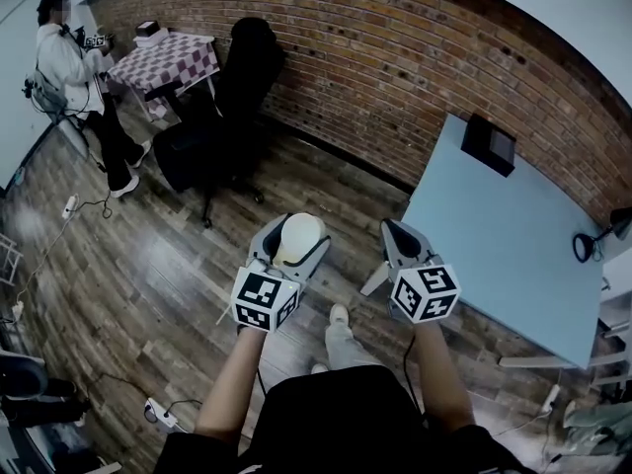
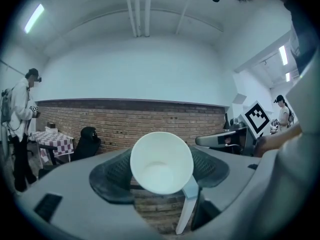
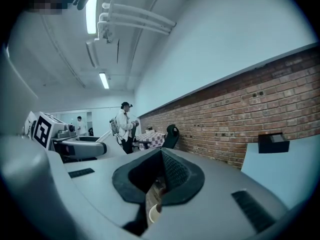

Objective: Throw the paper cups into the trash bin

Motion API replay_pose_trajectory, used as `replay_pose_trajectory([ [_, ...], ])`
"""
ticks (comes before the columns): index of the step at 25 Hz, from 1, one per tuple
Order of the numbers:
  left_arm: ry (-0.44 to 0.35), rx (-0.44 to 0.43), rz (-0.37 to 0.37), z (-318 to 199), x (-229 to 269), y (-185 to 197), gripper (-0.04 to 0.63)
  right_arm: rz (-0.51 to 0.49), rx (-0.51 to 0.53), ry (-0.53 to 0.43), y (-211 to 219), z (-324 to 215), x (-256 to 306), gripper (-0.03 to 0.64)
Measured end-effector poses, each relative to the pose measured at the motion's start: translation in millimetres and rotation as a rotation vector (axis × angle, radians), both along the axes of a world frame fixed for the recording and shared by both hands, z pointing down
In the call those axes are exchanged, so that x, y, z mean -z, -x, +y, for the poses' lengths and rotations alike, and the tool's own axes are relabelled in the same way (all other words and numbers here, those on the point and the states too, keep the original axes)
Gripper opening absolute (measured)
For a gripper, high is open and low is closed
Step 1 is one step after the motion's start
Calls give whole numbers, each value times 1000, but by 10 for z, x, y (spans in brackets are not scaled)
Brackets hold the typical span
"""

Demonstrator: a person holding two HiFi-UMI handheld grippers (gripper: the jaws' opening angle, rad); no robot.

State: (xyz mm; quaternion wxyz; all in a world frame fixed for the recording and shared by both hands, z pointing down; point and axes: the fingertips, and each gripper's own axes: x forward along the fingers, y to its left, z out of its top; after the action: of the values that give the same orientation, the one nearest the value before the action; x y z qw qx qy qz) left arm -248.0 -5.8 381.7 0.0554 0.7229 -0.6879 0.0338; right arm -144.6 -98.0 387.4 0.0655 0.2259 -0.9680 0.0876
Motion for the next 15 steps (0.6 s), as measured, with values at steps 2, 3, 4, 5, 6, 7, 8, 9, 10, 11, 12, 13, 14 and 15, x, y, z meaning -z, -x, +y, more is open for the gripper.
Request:
replay_pose_trajectory([
  [2, 6, 11, 7, -69, -35, 77, 345, -2, 10, 2, 92, -93, -10, -3],
  [3, 7, 16, 13, -104, -44, 118, 345, -3, 14, 4, 137, -137, -15, -4],
  [4, 5, 22, 15, -140, -44, 158, 345, -4, 18, 5, 182, -179, -17, -3],
  [5, 2, 28, 11, -178, -38, 199, 345, -5, 21, 5, 230, -223, -17, -5],
  [6, 0, 33, 3, -218, -32, 241, 345, -5, 25, 4, 282, -268, -18, -4],
  [7, -3, 37, 0, -260, -28, 284, 345, -4, 30, 4, 335, -312, -20, -3],
  [8, -6, 42, 4, -305, -27, 328, 345, -3, 36, 4, 387, -357, -26, -3],
  [9, -8, 47, 11, -354, -27, 373, 345, -1, 43, 4, 435, -407, -32, -3],
  [10, -10, 54, 15, -406, -27, 420, 345, 1, 49, 3, 482, -463, -38, -4],
  [11, -10, 63, 18, -461, -27, 468, 345, 4, 55, 3, 532, -524, -41, -3],
  [12, -12, 72, 21, -514, -26, 517, 345, 6, 62, 3, 586, -586, -44, -5],
  [13, -13, 82, 24, -565, -27, 567, 345, 8, 72, 3, 647, -645, -45, -3],
  [14, -12, 93, 25, -614, -28, 617, 345, 10, 83, 2, 712, -699, -42, -5],
  [15, -10, 103, 25, -662, -31, 666, 345, 12, 95, 1, 779, -747, -37, -3],
])
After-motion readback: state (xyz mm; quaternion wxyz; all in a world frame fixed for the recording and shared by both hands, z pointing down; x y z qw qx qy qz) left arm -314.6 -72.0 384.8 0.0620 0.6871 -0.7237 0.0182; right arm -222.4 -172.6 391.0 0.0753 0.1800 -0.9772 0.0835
